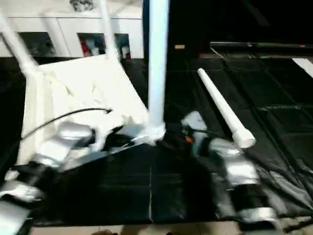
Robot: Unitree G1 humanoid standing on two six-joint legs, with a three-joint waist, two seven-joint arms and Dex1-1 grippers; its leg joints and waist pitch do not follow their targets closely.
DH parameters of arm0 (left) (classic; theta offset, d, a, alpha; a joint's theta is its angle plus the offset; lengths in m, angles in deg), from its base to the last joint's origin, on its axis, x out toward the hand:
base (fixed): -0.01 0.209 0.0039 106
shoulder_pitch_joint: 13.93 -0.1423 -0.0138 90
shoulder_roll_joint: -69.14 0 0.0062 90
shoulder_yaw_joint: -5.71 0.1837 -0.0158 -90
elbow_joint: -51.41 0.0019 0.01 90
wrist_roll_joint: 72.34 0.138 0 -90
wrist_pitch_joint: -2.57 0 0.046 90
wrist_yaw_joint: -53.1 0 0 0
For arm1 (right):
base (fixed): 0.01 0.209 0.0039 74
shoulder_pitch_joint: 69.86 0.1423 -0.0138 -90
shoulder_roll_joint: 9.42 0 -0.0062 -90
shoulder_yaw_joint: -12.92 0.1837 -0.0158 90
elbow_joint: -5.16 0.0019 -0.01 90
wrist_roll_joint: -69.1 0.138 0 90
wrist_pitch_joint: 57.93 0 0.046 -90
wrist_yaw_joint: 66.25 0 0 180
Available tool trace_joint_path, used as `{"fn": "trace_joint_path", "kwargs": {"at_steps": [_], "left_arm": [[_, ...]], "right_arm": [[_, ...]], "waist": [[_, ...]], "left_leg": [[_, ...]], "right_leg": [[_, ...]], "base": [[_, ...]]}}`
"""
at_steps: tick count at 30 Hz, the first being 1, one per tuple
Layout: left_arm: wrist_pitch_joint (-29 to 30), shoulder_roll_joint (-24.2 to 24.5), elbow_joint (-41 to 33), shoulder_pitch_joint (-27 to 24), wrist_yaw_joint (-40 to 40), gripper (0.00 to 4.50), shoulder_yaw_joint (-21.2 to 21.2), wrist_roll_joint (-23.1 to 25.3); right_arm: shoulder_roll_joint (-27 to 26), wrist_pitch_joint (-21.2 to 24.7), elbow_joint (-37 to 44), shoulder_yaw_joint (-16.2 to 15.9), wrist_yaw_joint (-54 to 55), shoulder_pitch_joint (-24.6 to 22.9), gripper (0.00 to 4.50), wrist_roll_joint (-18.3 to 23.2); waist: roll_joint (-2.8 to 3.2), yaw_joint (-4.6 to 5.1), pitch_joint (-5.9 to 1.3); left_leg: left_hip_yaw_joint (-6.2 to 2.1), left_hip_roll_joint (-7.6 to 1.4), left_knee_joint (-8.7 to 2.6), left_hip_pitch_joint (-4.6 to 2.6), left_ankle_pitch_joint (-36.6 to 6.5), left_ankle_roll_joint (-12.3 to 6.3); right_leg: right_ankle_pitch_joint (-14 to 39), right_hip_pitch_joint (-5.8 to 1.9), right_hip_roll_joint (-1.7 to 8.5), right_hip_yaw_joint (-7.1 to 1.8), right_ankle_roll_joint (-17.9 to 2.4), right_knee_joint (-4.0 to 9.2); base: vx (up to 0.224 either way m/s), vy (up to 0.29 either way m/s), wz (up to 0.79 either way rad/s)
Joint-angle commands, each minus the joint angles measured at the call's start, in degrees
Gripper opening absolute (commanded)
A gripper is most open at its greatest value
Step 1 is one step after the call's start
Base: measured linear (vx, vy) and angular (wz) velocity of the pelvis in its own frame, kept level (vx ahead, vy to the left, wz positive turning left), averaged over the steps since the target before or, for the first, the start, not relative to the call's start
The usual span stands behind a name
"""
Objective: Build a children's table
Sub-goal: Rotate leg to tighten
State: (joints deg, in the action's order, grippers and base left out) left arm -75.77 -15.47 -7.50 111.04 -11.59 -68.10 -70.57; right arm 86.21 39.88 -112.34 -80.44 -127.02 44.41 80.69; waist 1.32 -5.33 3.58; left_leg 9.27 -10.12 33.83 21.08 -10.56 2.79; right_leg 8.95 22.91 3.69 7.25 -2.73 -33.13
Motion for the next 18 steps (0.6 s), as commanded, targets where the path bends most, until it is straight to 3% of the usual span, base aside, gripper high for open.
{"fn": "trace_joint_path", "kwargs": {"at_steps": [1, 5, 6, 8, 9, 15, 18], "left_arm": [[-3.2, 0.2, -1.8, 0.0, -5.9, 0.00, 2.1, -1.5], [-6.4, 3.8, -1.5, -0.6, -13.3, 0.00, 4.3, -1.7], [-6.8, 4.1, -1.5, -0.6, -13.9, 0.00, 4.6, -1.6], [-7.5, 4.4, -1.4, -0.5, -14.8, 0.00, 4.9, -1.6], [-8.5, 5.1, -1.3, -0.5, -16.5, 0.00, 5.5, -1.4], [-10.8, 5.9, -0.8, -0.1, -18.6, 0.00, 6.6, -0.6], [-11.2, 5.9, -1.0, -0.1, -19.2, 0.00, 7.0, -0.8]], "right_arm": [[0.6, -1.9, 0.5, -1.7, -3.5, 0.4, 4.42, -0.2], [2.1, -3.1, 1.0, -3.6, -10.2, 1.4, 4.42, 0.4], [2.2, -3.2, 1.0, -4.0, -10.8, 1.5, 4.42, 0.4], [2.4, -3.4, 1.0, -4.5, -11.6, 1.6, 4.42, 0.3], [2.5, -4.0, 1.2, -5.6, -13.1, 1.7, 4.42, 0.0], [1.9, -4.0, 0.8, -8.0, -16.6, 2.2, 4.42, -0.2], [1.5, -3.5, 0.4, -8.5, -17.6, 2.6, 4.17, -0.1]], "waist": [[0.45, -0.29, -4.62], [0.57, -1.35, -4.73], [0.14, -1.32, -4.71], [0.46, -1.66, -4.61], [0.11, -1.90, -4.65], [-0.08, -2.52, -4.68], [-0.01, -2.55, -4.75]], "left_leg": [[-0.67, -3.75, -3.29, -0.87, -9.0, -5.36], [-0.35, -4.08, -3.36, -1.10, -9.4, -4.95], [-0.25, -4.11, -3.39, -1.14, -9.5, -4.93], [-0.22, -4.21, -3.43, -1.31, -10.0, -4.52], [-0.20, -4.15, -3.42, -1.27, -9.8, -4.33], [-0.16, -4.16, -3.43, -1.07, -8.8, -4.19], [-0.19, -4.15, -3.39, -0.95, -8.5, -4.16]], "right_leg": [[13.0, -3.52, 5.58, -3.85, -10.0, 3.84], [12.6, -3.26, 5.55, -3.94, -10.6, 3.43], [12.5, -3.22, 5.52, -4.00, -10.7, 3.43], [13.4, -3.09, 5.63, -4.09, -10.7, 3.49], [13.9, -3.19, 5.74, -4.11, -10.5, 3.40], [15.3, -3.21, 5.85, -4.18, -9.5, 3.41], [15.3, -3.29, 5.88, -4.16, -9.2, 3.36]], "base": [[0.000, 0.000, 0.00], [0.000, 0.000, 0.00], [0.000, 0.000, 0.00], [0.000, 0.000, 0.00], [0.000, 0.000, 0.00], [0.000, 0.000, 0.00], [0.000, 0.000, 0.00]]}}
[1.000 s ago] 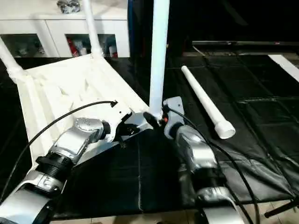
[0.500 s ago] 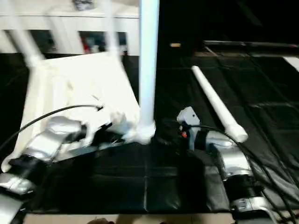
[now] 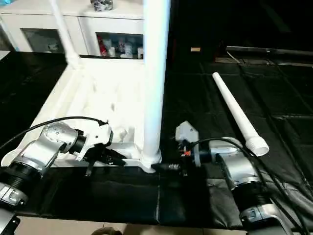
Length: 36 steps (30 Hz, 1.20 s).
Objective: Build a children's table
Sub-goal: Rotate leg to tighten
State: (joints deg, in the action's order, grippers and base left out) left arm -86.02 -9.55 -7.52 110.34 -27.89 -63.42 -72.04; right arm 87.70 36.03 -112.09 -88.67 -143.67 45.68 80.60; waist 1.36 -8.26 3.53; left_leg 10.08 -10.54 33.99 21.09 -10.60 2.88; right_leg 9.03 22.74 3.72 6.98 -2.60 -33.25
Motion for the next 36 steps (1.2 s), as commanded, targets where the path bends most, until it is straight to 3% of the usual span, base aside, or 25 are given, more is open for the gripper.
{"fn": "trace_joint_path", "kwargs": {"at_steps": [1, 2, 7, 12, 23, 27, 28, 30, 31, 34, 36], "left_arm": [[-1.0, -0.1, -1.1, 0.5, -2.9, 0.00, 2.4, 0.6], [-1.3, -0.2, -1.1, 0.5, -3.2, 0.00, 2.6, 0.7], [-2.1, -0.4, -1.0, 0.5, -3.6, 0.00, 3.0, 1.1], [-2.4, -0.5, -0.9, 0.4, -3.6, 0.00, 3.3, 1.1], [-2.3, -1.0, 0.3, 0.7, -1.6, 0.00, 2.9, 1.6], [4.6, -4.9, 1.2, 2.0, 6.6, 0.00, -0.9, 0.1], [6.0, -5.8, 1.3, 2.3, 8.4, 0.00, -1.8, -0.4], [8.7, -8.0, 1.3, 2.9, 12.0, 0.00, -3.4, -1.3], [9.4, -8.5, 1.2, 3.0, 12.8, 0.00, -3.8, -1.6], [15.3, -12.9, -0.1, 3.9, 20.8, 0.00, -6.9, -3.0], [18.9, -15.3, -1.6, 4.1, 24.8, 0.00, -8.2, -3.3]], "right_arm": [[-0.1, 0.3, 0.0, -0.5, -1.0, 1.4, 4.06, -0.2], [-0.3, -0.2, -0.7, -0.8, -1.0, 1.7, 3.86, -0.5], [-1.0, -0.7, -2.4, -1.3, -0.7, 2.8, 3.66, -0.8], [-1.8, -0.7, -3.4, -1.4, -0.9, 3.7, 2.99, -0.8], [-3.0, -0.6, -4.5, -1.3, -0.7, 3.9, 2.67, -0.6], [-5.3, 2.8, -4.3, 1.6, 7.4, 2.9, 2.67, 0.2], [-6.0, 3.1, -4.6, 2.2, 9.9, 2.8, 2.67, 0.1], [-7.7, 4.4, -5.1, 3.7, 14.9, 2.4, 2.67, 0.1], [-8.2, 4.8, -5.2, 4.0, 16.2, 2.4, 2.67, 0.1], [-12.9, 6.9, -5.5, 6.1, 25.3, 1.9, 2.67, 0.4], [-16.0, 8.6, -6.7, 7.4, 31.1, 2.8, 2.67, 0.6]], "waist": [[-0.05, 0.39, -4.70], [-0.03, 0.38, -4.73], [0.09, 0.42, -4.79], [-0.07, 0.40, -4.84], [-0.03, 0.46, -4.77], [0.11, 0.51, -4.48], [0.07, 0.72, -4.33], [-0.15, 1.08, -4.26], [-0.14, 1.23, -4.19], [-0.53, 2.66, -4.29], [-0.39, 3.23, -4.32]], "left_leg": [[-1.01, -3.74, -3.55, -0.97, -8.4, -4.27], [-1.01, -3.75, -3.52, -0.96, -8.2, -4.27], [-1.00, -3.79, -3.50, -1.02, -8.0, -4.02], [-0.99, -3.72, -3.45, -0.88, -7.7, -4.16], [-1.03, -3.78, -3.45, -0.98, -8.4, -3.68], [-0.97, -3.82, -3.49, -1.25, -10.0, -3.05], [-0.97, -3.73, -3.52, -1.42, -11.2, -2.19], [-1.16, -3.48, -3.62, -1.04, -12.1, -1.33], [-1.17, -3.38, -3.59, -1.31, -13.0, -1.08], [-1.28, -2.95, -3.45, -0.74, -11.5, -1.33], [-1.24, -2.71, -3.32, -0.52, -10.6, -1.93]], "right_leg": [[15.2, -3.10, 5.77, -3.84, -9.3, 3.46], [14.8, -3.08, 5.77, -3.88, -9.4, 3.39], [13.8, -3.05, 5.73, -3.87, -9.8, 3.27], [13.4, -3.19, 5.79, -3.85, -9.8, 3.18], [15.1, -3.09, 5.73, -3.84, -9.4, 3.23], [17.2, -2.78, 5.70, -3.84, -9.4, 3.68], [19.3, -2.73, 5.81, -3.81, -9.2, 3.94], [22.7, -3.19, 5.91, -3.57, -7.7, 4.22], [24.8, -2.92, 6.07, -3.50, -6.9, 4.74], [25.2, -3.33, 6.00, -3.25, -5.9, 4.89], [24.5, -3.35, 5.83, -3.25, -5.9, 4.84]], "base": [[0.000, 0.000, 0.00], [0.000, 0.000, 0.00], [0.000, 0.000, 0.00], [0.000, 0.000, 0.00], [0.000, 0.000, 0.00], [0.000, 0.000, 0.00], [0.000, 0.000, 0.00], [0.000, 0.000, 0.00], [0.000, 0.000, 0.00], [0.000, 0.000, 0.00], [0.000, 0.000, 0.00]]}}
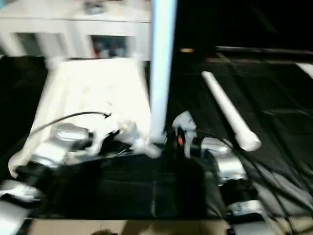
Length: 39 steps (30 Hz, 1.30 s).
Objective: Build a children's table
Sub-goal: Rotate leg to tighten
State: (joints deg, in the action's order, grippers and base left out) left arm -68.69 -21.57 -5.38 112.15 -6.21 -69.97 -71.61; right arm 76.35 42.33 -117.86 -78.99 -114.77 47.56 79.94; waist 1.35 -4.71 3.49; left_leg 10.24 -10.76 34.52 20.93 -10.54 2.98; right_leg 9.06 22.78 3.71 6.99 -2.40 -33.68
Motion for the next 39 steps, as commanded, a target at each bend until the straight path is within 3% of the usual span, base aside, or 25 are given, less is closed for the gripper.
{"fn": "trace_joint_path", "kwargs": {"at_steps": [1, 5, 7, 10, 11, 13, 19, 26, 31, 34, 35, 36, 39], "left_arm": [[1.6, -3.3, -3.8, 2.3, 3.1, 0.00, -1.6, -3.8], [7.2, -7.9, -6.3, 2.3, 10.8, 0.00, -3.2, -2.8], [8.3, -9.7, -7.2, 2.4, 13.7, 0.00, -3.4, -2.4], [9.0, -10.7, -8.4, 2.2, 15.4, 0.00, -3.0, -1.4], [9.0, -10.5, -8.9, 2.1, 15.5, 0.00, -2.7, -1.1], [8.6, -9.7, -9.3, 1.6, 15.1, 0.00, -1.9, -0.6], [7.4, -6.1, -9.2, 0.4, 12.5, 0.00, -0.8, 0.4], [3.0, 1.4, -7.5, -0.3, 3.8, 0.00, 1.0, 0.7], [-3.3, 6.1, -6.2, -0.6, -4.1, 0.00, 2.7, 0.6], [-9.2, 8.5, -5.1, -1.0, -8.8, 0.00, 4.5, 1.3], [-9.2, 8.5, -5.1, -1.0, -8.8, 0.00, 4.5, 1.3], [-10.1, 9.4, -4.9, -1.2, -11.3, 0.00, 4.9, 0.8], [-10.9, 10.7, -4.7, -1.3, -14.5, 0.00, 5.5, 0.3]], "right_arm": [[-4.6, 2.3, -0.9, -2.3, 2.2, 0.9, 2.67, 1.3], [-10.4, 3.9, -4.6, 0.2, 13.4, 3.7, 2.67, 0.6], [-11.5, 3.3, -6.4, -0.4, 17.1, 4.9, 2.67, -1.5], [-11.9, 2.3, -6.6, -1.2, 17.9, 5.1, 2.67, -3.3], [-12.0, 1.8, -6.2, -1.2, 17.7, 4.7, 3.02, -3.4], [-11.2, 0.5, -5.8, -1.8, 17.2, 4.1, 3.37, -4.4], [-8.8, -0.1, -3.3, -0.6, 13.2, 2.1, 3.84, -2.5], [-0.7, -1.2, 4.2, -1.1, -3.3, -1.7, 4.41, 1.1], [4.5, 1.0, 6.8, -2.6, -13.0, -2.0, 4.41, 2.8], [6.1, 1.5, 6.8, -3.4, -16.7, -1.5, 4.41, 3.1], [6.1, 1.5, 6.8, -3.4, -16.7, -1.5, 4.41, 3.1], [6.8, 1.3, 6.7, -4.1, -18.4, -1.1, 4.41, 2.9], [7.7, 0.5, 6.5, -5.5, -20.8, -0.5, 4.41, 2.3]], "waist": [[-0.45, -0.04, -4.25], [-0.35, 0.76, -4.36], [-0.25, 1.48, -4.50], [-0.29, 1.53, -4.63], [-0.55, 1.50, -4.66], [-0.41, 1.31, -4.61], [-0.30, 1.35, -4.42], [0.05, 0.62, -4.33], [-0.16, 0.21, -4.34], [0.01, -0.69, -4.47], [0.22, -1.11, -4.50], [-0.21, -1.20, -4.46], [-0.02, -2.07, -4.51]], "left_leg": [[-1.39, -2.45, -3.83, -0.22, -10.2, -2.39], [-1.50, -2.41, -3.76, -0.15, -9.3, -2.51], [-1.47, -2.51, -3.71, -0.11, -8.6, -2.80], [-1.23, -2.44, -3.52, -0.12, -7.8, -4.21], [-1.17, -2.41, -3.50, -0.07, -7.5, -4.50], [-1.17, -2.42, -3.50, 0.01, -6.9, -4.98], [-1.19, -2.55, -3.69, -0.27, -9.1, -4.83], [-1.29, -2.75, -3.79, -0.44, -9.9, -4.68], [-1.22, -2.73, -3.72, -0.44, -10.1, -4.93], [-1.15, -3.01, -3.72, -0.54, -9.7, -4.63], [-1.01, -3.21, -3.69, -1.16, -10.3, -4.18], [-0.88, -3.16, -3.69, -1.21, -10.3, -4.10], [-0.96, -3.44, -3.83, -1.08, -9.8, -3.64]], "right_leg": [[24.5, -3.39, 5.85, -3.24, -6.1, 5.32], [23.5, -3.36, 5.69, -3.15, -6.4, 5.26], [19.8, -3.35, 5.42, -3.27, -7.8, 4.81], [15.6, -3.40, 5.43, -3.56, -9.3, 4.39], [15.2, -3.45, 5.42, -3.55, -9.4, 4.34], [14.9, -3.49, 5.45, -3.55, -9.5, 4.25], [16.3, -3.43, 5.41, -3.58, -9.1, 4.55], [17.3, -3.39, 5.35, -3.64, -8.3, 4.59], [18.5, -3.31, 5.27, -3.56, -8.0, 4.72], [18.2, -3.07, 5.33, -3.68, -7.8, 4.46], [18.2, -2.52, 5.32, -3.78, -8.4, 4.55], [18.0, -2.49, 5.27, -3.79, -8.7, 4.55], [17.7, -2.63, 5.43, -3.82, -8.8, 4.16]], "base": [[0.000, 0.000, 0.00], [0.000, 0.000, 0.00], [0.000, 0.000, 0.00], [0.000, 0.000, 0.00], [0.000, 0.000, 0.00], [0.000, 0.000, 0.00], [0.000, 0.000, 0.00], [0.000, 0.000, 0.00], [0.000, 0.000, 0.00], [0.000, 0.000, 0.00], [0.000, 0.000, 0.00], [0.000, 0.000, 0.00], [0.000, 0.000, 0.00]]}}
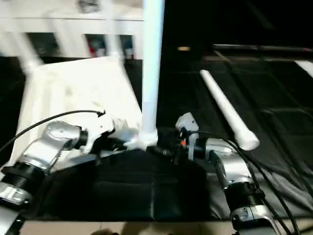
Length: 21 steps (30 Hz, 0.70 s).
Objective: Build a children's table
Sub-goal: Rotate leg to tighten
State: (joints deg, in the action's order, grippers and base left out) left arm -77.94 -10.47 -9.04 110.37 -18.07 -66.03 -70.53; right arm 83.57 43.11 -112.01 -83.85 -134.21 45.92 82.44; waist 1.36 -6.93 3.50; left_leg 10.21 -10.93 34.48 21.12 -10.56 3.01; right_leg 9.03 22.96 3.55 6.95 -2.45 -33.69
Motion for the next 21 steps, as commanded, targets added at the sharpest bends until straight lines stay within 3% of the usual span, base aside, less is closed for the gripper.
{"fn": "trace_joint_path", "kwargs": {"at_steps": [1, 6, 13, 14, 16, 17, 21], "left_arm": [[-2.1, -0.1, -0.9, 0.6, -3.4, 0.00, 1.8, -0.9], [-5.4, 2.5, -1.3, -0.1, -9.4, 0.00, 3.2, -1.6], [-6.3, 3.1, -1.9, -0.9, -11.0, 0.00, 3.5, -1.2], [-6.4, 3.1, -2.3, -1.3, -11.1, 0.00, 3.7, -1.3], [-6.6, 3.2, -2.6, -1.6, -11.2, 0.00, 3.9, -1.5], [-6.6, 3.3, -2.7, -1.7, -11.2, 0.00, 3.9, -1.5], [-6.8, 3.3, -2.7, -1.8, -11.0, 0.00, 3.8, -1.3]], "right_arm": [[0.7, -0.4, 0.7, -1.0, -2.0, 1.2, 4.41, -0.2], [1.0, -3.0, 0.9, -5.1, -6.1, 1.7, 4.41, -2.5], [0.3, -4.8, -1.1, -7.3, -8.1, 3.0, 4.41, -3.5], [0.1, -5.6, -2.3, -7.8, -8.3, 3.6, 4.26, -4.0], [-0.5, -6.2, -4.0, -8.2, -8.5, 4.7, 4.16, -4.4], [-0.7, -6.2, -4.3, -8.2, -8.6, 5.0, 3.98, -4.4], [-1.1, -6.4, -5.1, -8.4, -9.0, 5.6, 3.80, -4.3]], "waist": [[-0.03, 0.08, -4.40], [-0.28, -0.33, -4.47], [-0.27, -0.94, -4.36], [-0.71, -0.87, -4.34], [-0.46, -0.84, -4.39], [-0.79, -0.86, -4.34], [-0.88, -0.86, -4.35]], "left_leg": [[-0.97, -3.29, -3.86, -1.26, -10.2, -3.43], [-0.97, -3.19, -3.92, -1.04, -10.1, -3.01], [-0.99, -3.33, -4.02, -1.23, -10.9, -2.46], [-0.94, -3.31, -4.05, -1.18, -10.8, -2.47], [-1.06, -3.35, -4.05, -1.11, -10.9, -2.29], [-1.00, -3.32, -4.05, -1.10, -10.5, -2.36], [-1.03, -3.39, -4.10, -1.11, -10.5, -2.28]], "right_leg": [[17.9, -2.78, 5.67, -3.82, -8.9, 4.17], [18.6, -3.03, 5.91, -3.87, -8.4, 4.09], [20.6, -2.79, 6.02, -3.93, -7.9, 4.22], [20.7, -2.82, 5.98, -3.97, -7.8, 4.22], [21.3, -2.87, 6.17, -3.92, -7.8, 4.11], [21.2, -2.84, 6.09, -4.00, -7.6, 4.13], [20.9, -2.83, 6.05, -4.00, -7.7, 4.01]], "base": [[0.000, 0.000, 0.00], [0.000, 0.000, 0.00], [0.000, 0.000, 0.00], [0.000, 0.000, 0.00], [0.000, 0.000, 0.00], [0.000, 0.000, 0.00], [0.000, 0.000, 0.00]]}}
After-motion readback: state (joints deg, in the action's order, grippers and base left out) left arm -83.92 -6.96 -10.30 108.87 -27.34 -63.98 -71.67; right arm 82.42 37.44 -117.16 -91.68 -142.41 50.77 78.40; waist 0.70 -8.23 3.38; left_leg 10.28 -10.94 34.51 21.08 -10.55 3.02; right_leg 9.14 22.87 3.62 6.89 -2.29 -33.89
